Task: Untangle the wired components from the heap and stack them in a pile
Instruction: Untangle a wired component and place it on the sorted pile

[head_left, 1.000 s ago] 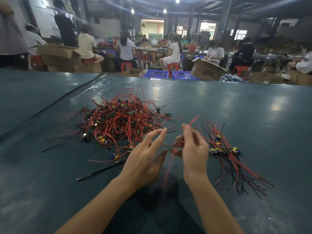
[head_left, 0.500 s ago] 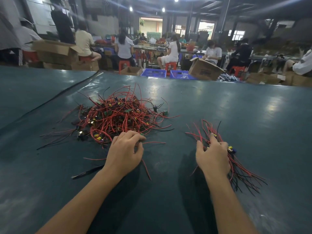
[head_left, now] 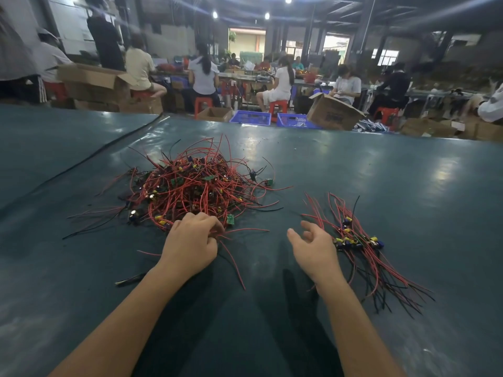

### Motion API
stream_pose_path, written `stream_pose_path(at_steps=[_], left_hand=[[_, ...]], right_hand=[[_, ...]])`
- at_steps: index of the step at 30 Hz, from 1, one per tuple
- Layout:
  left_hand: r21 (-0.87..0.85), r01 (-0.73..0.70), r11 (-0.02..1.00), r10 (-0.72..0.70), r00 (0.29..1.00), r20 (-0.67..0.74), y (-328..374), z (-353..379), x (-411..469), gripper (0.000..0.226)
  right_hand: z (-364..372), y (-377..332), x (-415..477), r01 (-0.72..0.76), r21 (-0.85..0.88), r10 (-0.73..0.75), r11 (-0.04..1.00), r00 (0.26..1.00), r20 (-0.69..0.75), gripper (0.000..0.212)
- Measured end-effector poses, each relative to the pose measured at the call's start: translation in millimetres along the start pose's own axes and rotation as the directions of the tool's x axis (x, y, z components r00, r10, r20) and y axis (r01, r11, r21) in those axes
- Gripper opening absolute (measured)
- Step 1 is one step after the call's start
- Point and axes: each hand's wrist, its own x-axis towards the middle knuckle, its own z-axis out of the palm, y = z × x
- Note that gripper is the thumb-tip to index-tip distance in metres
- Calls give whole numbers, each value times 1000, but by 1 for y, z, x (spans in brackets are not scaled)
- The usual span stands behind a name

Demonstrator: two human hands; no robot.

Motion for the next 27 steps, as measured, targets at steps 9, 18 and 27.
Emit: stream_pose_path(at_steps=[9,18,27], left_hand=[[64,-5,998,0,998,66,-4,-3,3,41],[31,-133,991,128,985,116,-4,-6,2,39],[-70,-245,967,230,958,-173,17,1,-4,23]], right_hand=[[-5,-1,-4,99,-166,-118,981,987,-110,52],[8,-1,-8,180,-114,-184,977,983,-23,44],[26,-7,-21,270,-81,-265,959,962,67,23]])
